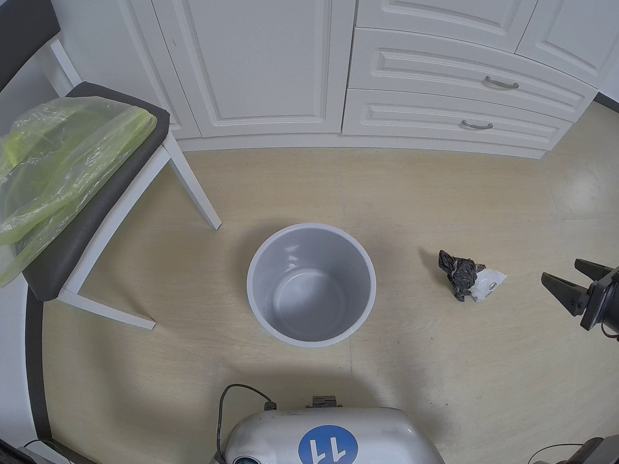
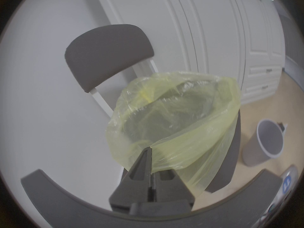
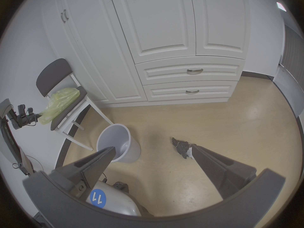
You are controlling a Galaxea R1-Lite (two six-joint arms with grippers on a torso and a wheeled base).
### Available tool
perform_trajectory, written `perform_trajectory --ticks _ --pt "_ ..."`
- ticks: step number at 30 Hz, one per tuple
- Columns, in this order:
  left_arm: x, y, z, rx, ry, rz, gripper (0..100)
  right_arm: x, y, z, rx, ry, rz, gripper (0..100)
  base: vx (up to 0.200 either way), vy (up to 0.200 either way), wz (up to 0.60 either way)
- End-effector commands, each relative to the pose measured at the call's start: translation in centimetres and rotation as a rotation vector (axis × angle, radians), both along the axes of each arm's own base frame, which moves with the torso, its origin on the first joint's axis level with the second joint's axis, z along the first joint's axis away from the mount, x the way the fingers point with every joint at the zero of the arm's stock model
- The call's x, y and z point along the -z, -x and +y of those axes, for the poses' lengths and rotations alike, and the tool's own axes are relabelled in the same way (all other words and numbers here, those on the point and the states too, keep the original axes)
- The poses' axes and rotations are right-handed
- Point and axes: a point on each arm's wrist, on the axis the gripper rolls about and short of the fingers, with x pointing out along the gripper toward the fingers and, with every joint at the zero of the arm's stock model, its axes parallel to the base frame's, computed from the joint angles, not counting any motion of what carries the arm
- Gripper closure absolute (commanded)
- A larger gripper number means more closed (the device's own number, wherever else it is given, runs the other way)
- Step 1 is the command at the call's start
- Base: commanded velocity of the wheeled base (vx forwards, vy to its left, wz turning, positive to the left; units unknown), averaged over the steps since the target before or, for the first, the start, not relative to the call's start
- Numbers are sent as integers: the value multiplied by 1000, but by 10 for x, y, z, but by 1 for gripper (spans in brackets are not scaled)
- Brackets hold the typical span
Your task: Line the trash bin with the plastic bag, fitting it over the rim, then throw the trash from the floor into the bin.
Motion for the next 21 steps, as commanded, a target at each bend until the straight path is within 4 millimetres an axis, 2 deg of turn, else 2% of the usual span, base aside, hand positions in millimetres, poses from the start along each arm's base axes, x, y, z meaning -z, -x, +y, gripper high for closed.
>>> perform_trajectory --ticks 1,7,21 --pt "-21 14 -21 6 23 -110 100 1 -1 4 -32 -4 9 0 0 0 0" --pt "-39 25 -45 44 108 -219 100 -1 -1 5 -33 -8 -1 0 0 0 0" --pt "-60 42 -101 267 160 -354 100 -5 -3 10 -23 -44 -37 0 0 0 0"
